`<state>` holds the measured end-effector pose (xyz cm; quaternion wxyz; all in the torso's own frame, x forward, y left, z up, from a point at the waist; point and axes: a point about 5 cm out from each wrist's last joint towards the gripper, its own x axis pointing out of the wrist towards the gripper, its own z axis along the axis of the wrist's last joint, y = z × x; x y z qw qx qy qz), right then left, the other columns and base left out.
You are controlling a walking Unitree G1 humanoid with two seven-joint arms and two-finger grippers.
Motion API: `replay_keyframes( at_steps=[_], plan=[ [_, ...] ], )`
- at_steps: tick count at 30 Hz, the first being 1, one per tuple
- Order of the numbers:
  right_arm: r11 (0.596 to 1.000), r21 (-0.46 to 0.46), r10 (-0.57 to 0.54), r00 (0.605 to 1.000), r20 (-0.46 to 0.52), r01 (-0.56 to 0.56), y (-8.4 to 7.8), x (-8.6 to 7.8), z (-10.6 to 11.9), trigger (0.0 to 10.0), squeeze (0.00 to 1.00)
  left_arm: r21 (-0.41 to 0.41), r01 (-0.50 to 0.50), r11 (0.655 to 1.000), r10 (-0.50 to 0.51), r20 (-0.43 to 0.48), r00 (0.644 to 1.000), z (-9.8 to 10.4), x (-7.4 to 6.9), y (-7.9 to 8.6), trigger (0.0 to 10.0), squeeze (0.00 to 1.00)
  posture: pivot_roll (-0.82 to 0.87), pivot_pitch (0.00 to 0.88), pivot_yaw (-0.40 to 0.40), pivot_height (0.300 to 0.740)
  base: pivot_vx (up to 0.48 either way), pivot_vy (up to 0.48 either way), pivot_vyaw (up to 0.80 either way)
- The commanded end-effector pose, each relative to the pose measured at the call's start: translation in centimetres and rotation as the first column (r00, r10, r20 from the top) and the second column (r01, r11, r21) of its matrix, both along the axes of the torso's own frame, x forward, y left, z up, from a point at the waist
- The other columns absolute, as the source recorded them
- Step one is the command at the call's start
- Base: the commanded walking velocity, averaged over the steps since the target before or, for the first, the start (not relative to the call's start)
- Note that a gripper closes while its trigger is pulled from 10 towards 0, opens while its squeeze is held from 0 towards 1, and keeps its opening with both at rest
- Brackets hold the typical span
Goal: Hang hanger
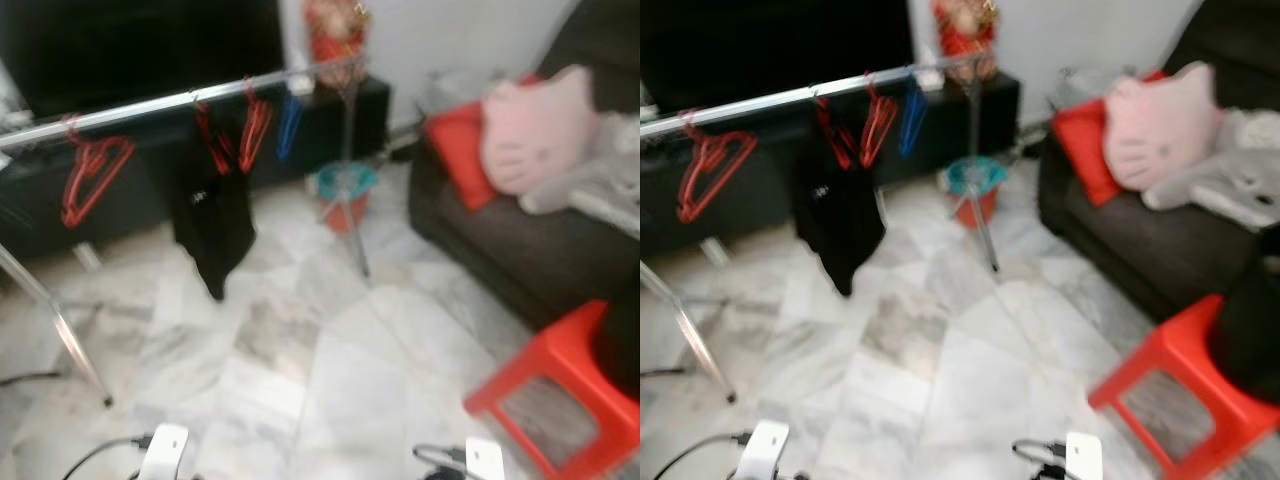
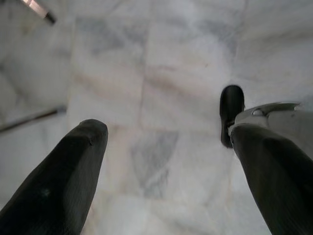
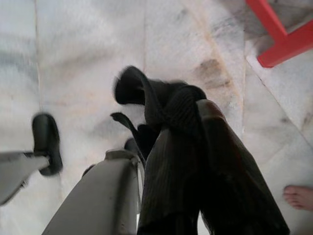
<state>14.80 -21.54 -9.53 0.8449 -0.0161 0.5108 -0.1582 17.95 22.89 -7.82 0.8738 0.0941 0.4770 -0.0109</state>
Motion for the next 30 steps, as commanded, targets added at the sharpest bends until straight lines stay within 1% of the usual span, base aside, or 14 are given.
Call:
replay_keyframes(
  at_steps=[1,27,30],
  plan=[
    [1.000,0.000,0.007,1.000,0.002,-0.007,0.19,0.11,0.01,10.0,0.00,0.016,0.007,1.000,-0.007,-0.017,1.000,-0.04,-0.22,0.35,10.0,0.00,0.03,0.000,0.013,0.732,0.000,0.000,0.80],
    [1.000,-0.004,0.006,1.000,0.003,-0.006,0.14,0.12,0.03,10.0,0.00,0.016,0.006,1.000,-0.005,-0.018,1.000,-0.05,-0.21,0.33,10.0,0.00,0.03,0.000,0.012,0.732,0.000,0.000,0.80],
    [1.000,0.019,-0.022,0.999,0.026,0.022,0.25,0.16,0.04,10.0,0.00,0.015,0.004,1.000,-0.004,-0.017,1.000,-0.04,-0.20,0.33,10.0,0.00,0.03,0.000,0.013,0.732,0.000,0.000,0.47]
  ],
)
